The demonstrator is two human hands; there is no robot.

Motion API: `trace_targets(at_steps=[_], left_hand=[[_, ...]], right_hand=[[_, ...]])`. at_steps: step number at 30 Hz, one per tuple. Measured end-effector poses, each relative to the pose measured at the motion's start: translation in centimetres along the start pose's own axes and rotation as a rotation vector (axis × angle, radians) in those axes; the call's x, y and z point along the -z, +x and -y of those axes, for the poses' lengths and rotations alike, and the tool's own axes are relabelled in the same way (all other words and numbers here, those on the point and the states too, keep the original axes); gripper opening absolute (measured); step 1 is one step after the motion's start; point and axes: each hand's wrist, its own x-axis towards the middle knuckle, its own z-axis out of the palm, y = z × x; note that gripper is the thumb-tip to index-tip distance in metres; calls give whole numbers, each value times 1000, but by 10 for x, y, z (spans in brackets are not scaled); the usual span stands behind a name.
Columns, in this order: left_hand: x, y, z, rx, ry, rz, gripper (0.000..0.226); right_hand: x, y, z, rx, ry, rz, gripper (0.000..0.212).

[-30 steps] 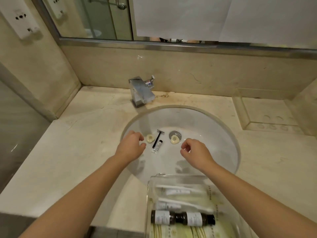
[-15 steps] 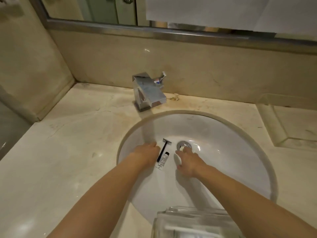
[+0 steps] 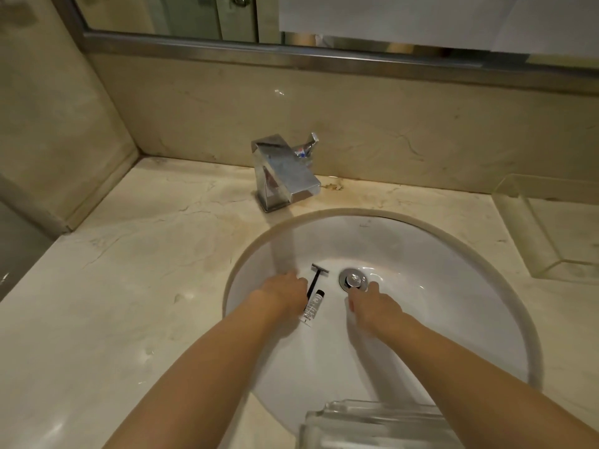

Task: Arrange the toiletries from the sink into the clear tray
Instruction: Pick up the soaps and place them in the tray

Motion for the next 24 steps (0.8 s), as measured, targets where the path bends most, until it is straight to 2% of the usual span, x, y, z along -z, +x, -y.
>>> trace_targets(at_steps=[4,6,8,12,16,24], left_hand=[[24,-7,1,152,-495,8,20],[28,-14,3,135,-780,34,24],[34,-27,3,120,-1089,58,20],[57,-62,-10,86,-1576,131,16],[76,-98,-28,-19,-1598,169,17],[85,-159,-66,-83,-1484,110,25]], right_hand=[[7,-9,-3,-16,174,48,36],[11,-12,-4,-10,461,58,28],[15,-20,-6,-6,808,73,34],[28,-53,-8,79,1268,65,42],[49,-95,-15,167,1520,65,39],[61,-171,-33,148,1609,44,32]])
